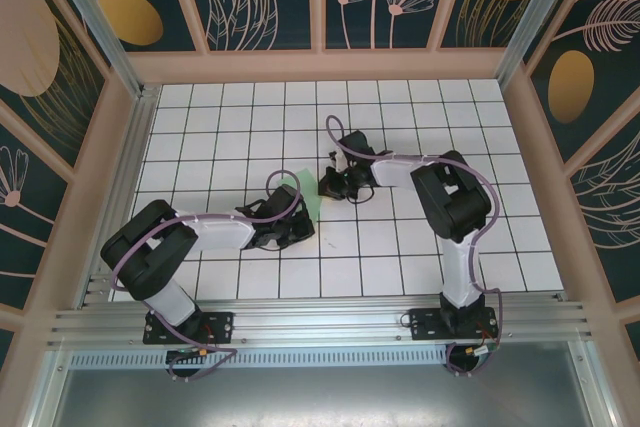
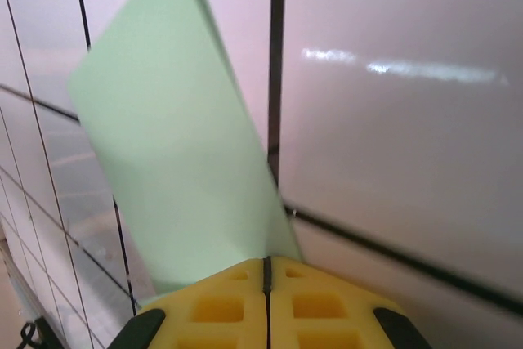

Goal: Fold a paper plane with a square sheet of paper (pick it up from the middle)
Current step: Third fold the triangle at the center of the table.

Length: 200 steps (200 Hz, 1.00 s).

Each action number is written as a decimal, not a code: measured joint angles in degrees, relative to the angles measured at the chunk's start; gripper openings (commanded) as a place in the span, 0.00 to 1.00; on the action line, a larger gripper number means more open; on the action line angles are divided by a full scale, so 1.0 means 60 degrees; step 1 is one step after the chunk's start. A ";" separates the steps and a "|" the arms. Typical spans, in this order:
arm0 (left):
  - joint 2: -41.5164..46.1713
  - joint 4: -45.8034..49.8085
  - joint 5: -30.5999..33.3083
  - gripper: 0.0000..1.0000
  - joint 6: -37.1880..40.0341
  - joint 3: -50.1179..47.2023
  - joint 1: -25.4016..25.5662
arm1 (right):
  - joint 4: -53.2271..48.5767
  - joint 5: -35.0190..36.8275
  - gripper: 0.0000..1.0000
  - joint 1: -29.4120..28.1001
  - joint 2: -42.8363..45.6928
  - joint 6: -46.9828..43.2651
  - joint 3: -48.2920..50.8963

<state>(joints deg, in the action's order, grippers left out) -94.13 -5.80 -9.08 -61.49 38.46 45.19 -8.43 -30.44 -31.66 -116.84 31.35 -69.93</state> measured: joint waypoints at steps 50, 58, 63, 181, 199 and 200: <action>0.0000 0.0007 0.0007 0.00 0.0000 0.0015 0.0000 | 0.0000 0.0998 0.09 0.0539 -0.0215 -0.0211 -0.0739; 0.0000 0.0029 0.0022 0.00 0.0004 0.0022 0.0000 | 0.0011 0.1067 0.09 0.0546 -0.0186 -0.0240 -0.0772; 0.0000 0.0036 0.0025 0.00 0.0004 0.0025 0.0000 | -0.0004 0.1075 0.09 0.0535 -0.0160 -0.0251 -0.0769; -0.0018 0.0182 0.0095 0.00 0.0007 0.0113 0.0036 | 0.0186 0.0353 0.03 -0.1202 0.1344 0.0124 0.1472; -0.0018 0.0186 0.0095 0.00 0.0011 0.0113 0.0036 | 0.0193 0.0339 0.03 -0.1220 0.1096 0.0127 0.1468; -0.0018 0.0186 0.0095 0.00 0.0011 0.0113 0.0036 | 0.0200 0.0328 0.03 -0.1217 0.1078 0.0127 0.1461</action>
<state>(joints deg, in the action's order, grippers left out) -94.24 -4.69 -8.51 -61.43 39.13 45.41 -7.22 -28.47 -38.96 -110.37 32.12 -61.17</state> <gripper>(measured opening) 0.065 0.064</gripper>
